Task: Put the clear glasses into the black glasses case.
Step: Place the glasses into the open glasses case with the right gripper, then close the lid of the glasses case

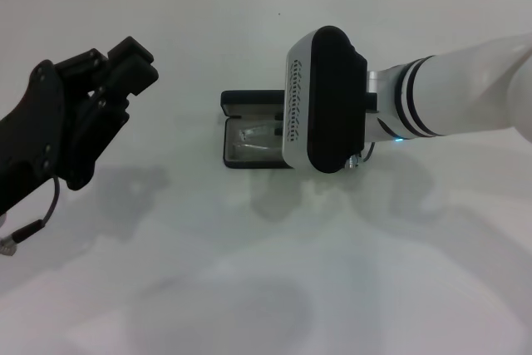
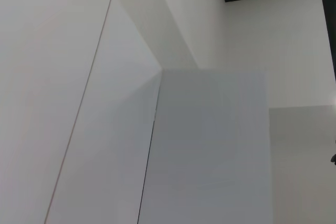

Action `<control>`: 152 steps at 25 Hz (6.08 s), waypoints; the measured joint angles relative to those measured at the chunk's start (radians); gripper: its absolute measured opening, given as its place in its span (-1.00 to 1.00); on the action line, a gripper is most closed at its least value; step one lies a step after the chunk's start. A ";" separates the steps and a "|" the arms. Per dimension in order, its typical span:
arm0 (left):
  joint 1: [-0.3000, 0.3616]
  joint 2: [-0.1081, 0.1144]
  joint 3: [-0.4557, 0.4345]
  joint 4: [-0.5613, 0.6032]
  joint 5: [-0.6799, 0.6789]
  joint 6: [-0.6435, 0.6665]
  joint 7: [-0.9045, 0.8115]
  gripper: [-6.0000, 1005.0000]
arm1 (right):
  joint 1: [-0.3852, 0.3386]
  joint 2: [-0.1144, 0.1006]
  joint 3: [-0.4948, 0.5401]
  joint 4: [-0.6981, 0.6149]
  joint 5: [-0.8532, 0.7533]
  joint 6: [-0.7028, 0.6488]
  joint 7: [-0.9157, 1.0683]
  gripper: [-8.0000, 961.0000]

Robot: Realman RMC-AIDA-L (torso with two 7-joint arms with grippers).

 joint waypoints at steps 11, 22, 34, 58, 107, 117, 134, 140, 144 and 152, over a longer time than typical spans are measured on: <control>0.000 -0.003 0.000 -0.001 0.000 -0.001 0.000 -0.69 | -0.002 0.000 0.000 0.009 -0.001 0.002 0.003 -0.67; 0.002 -0.004 0.000 -0.001 0.005 -0.002 0.000 -0.68 | -0.007 0.000 0.006 0.002 0.006 0.010 0.005 -0.64; 0.004 -0.004 0.000 -0.001 0.007 -0.001 0.000 -0.68 | -0.039 0.000 -0.004 -0.043 0.010 0.003 0.006 -0.58; -0.126 0.065 0.002 0.029 0.060 -0.057 -0.062 -0.68 | -0.521 -0.015 0.747 -0.287 0.919 -0.734 -0.418 -0.60; -0.484 -0.029 -0.029 0.174 0.866 -0.868 -0.460 -0.53 | -0.553 -0.015 1.322 0.261 0.861 -0.892 -0.670 -0.58; -0.506 -0.033 -0.029 0.142 0.915 -0.887 -0.479 -0.53 | -0.552 -0.015 1.305 0.261 0.864 -0.882 -0.671 -0.58; -0.508 -0.038 -0.026 0.146 0.944 -0.823 -0.486 -0.53 | -0.547 -0.015 1.296 0.274 0.868 -0.883 -0.680 -0.57; -0.502 -0.043 -0.026 0.141 0.969 -0.805 -0.487 -0.53 | -0.545 -0.015 1.295 0.274 0.868 -0.883 -0.681 -0.57; -0.498 -0.053 -0.026 0.138 1.008 -0.801 -0.497 -0.53 | -0.545 -0.015 1.293 0.274 0.868 -0.884 -0.681 -0.57; -0.490 -0.064 -0.028 0.165 1.018 -0.750 -0.497 -0.53 | -0.547 -0.015 1.283 0.275 0.872 -0.891 -0.681 -0.56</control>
